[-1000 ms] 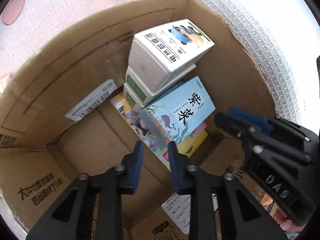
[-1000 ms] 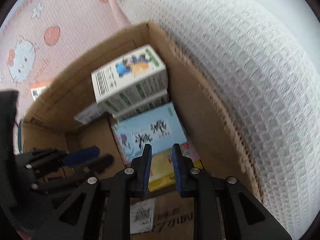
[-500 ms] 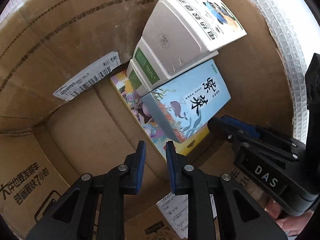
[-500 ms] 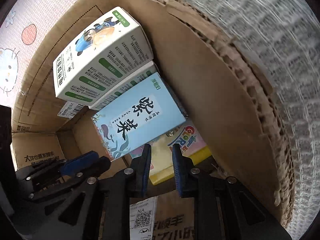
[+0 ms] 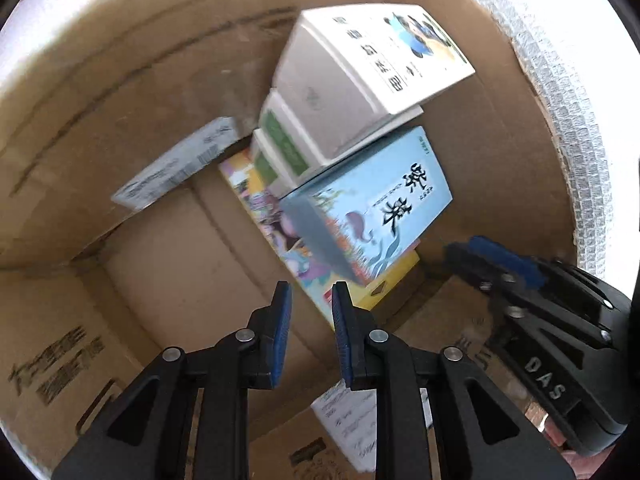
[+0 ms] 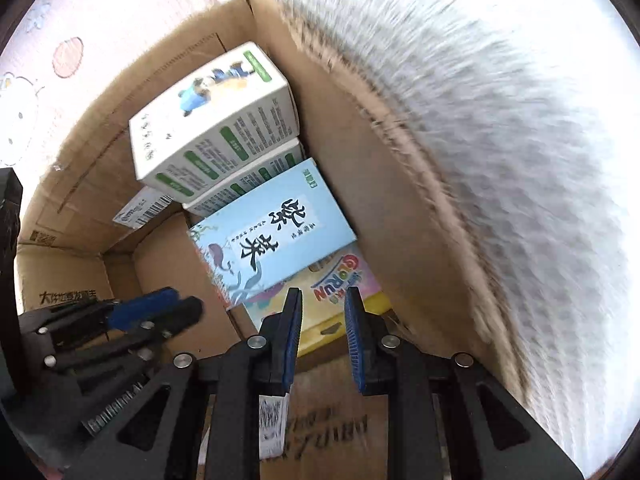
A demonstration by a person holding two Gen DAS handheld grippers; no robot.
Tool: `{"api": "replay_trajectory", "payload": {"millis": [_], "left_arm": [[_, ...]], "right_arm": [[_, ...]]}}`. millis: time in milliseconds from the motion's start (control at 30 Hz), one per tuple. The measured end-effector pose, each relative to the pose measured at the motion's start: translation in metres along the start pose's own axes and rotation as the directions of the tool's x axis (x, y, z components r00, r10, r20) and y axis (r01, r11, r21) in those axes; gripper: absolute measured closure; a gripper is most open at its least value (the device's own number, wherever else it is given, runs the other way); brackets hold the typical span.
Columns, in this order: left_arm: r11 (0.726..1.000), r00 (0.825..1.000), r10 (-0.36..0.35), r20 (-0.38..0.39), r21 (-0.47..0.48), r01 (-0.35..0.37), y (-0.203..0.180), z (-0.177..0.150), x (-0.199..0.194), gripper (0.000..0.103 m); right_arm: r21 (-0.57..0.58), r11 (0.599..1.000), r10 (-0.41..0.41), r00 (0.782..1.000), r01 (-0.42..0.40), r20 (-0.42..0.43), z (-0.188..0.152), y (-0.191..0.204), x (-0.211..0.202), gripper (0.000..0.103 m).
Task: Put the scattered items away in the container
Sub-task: 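Raise both open grippers out of the carton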
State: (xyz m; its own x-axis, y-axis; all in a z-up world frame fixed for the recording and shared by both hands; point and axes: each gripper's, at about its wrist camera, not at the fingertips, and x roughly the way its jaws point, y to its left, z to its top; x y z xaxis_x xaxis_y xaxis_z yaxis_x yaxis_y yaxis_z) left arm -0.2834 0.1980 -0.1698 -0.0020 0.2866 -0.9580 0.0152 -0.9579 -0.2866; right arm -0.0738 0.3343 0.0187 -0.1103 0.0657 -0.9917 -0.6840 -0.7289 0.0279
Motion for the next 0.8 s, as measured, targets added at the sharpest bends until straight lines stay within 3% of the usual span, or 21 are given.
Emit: {"api": "replay_trajectory", "payload": {"millis": [67,167,200,267,300,367,433,533,600,633,700,733,800], "left_arm": [[1.000,0.999,0.011,0.040,0.008,-0.011,-0.001,-0.007,-0.016,0.061],[0.995,0.985,0.063,0.164,0.072,-0.076,-0.006,-0.023,-0.048,0.050],[0.990,0.975,0.086,0.206,0.090,-0.106,-0.007,-0.032,-0.057,0.049],[0.984,0.953,0.112,0.282,0.103,-0.146,-0.004,0.013,-0.078,0.048],[0.981,0.939,0.121,0.321,0.105,-0.163,0.005,0.014,-0.085,0.048],[0.979,0.915,0.126,0.384,0.103,-0.178,0.012,-0.003,-0.124,0.048],[0.980,0.894,0.109,0.434,0.103,-0.169,0.034,-0.027,-0.126,0.048],[0.978,0.857,0.073,0.510,0.131,-0.161,0.047,-0.062,-0.105,0.047],[0.968,0.815,0.059,0.576,0.168,-0.189,0.055,-0.083,-0.100,0.047],[0.965,0.782,0.065,0.620,0.160,-0.207,0.061,-0.091,-0.101,0.047],[0.967,0.690,0.072,0.720,0.118,-0.225,0.078,-0.115,-0.116,0.047],[0.972,0.653,0.057,0.756,0.108,-0.211,0.089,-0.130,-0.129,0.043],[0.980,0.600,0.024,0.800,0.101,-0.173,0.108,-0.154,-0.145,0.038]], "right_arm": [[0.006,1.000,-0.006,0.999,0.006,0.051,-0.009,0.000,-0.020,0.085],[-0.012,0.999,-0.042,0.986,0.044,0.162,-0.028,0.010,-0.055,0.085],[-0.033,0.997,-0.061,0.977,0.069,0.205,-0.038,0.018,-0.068,0.083],[-0.089,0.991,-0.067,0.957,0.096,0.282,-0.058,0.047,-0.088,0.078],[-0.103,0.990,-0.057,0.946,0.094,0.319,-0.065,0.041,-0.102,0.073],[-0.106,0.990,-0.041,0.913,0.092,0.407,-0.080,0.056,-0.124,0.062],[-0.099,0.989,-0.053,0.882,0.112,0.467,-0.093,0.071,-0.133,0.045],[-0.153,0.967,-0.100,0.854,0.205,0.511,-0.102,0.097,-0.142,0.045],[-0.205,0.948,-0.105,0.845,0.245,0.525,-0.104,0.129,-0.138,0.044],[-0.215,0.943,-0.103,0.838,0.253,0.535,-0.109,0.136,-0.140,0.043],[-0.221,0.942,-0.089,0.825,0.252,0.558,-0.123,0.157,-0.140,0.040],[-0.226,0.944,-0.071,0.819,0.239,0.570,-0.130,0.168,-0.136,0.037],[-0.225,0.951,-0.038,0.799,0.214,0.600,-0.141,0.187,-0.135,0.035]]}}
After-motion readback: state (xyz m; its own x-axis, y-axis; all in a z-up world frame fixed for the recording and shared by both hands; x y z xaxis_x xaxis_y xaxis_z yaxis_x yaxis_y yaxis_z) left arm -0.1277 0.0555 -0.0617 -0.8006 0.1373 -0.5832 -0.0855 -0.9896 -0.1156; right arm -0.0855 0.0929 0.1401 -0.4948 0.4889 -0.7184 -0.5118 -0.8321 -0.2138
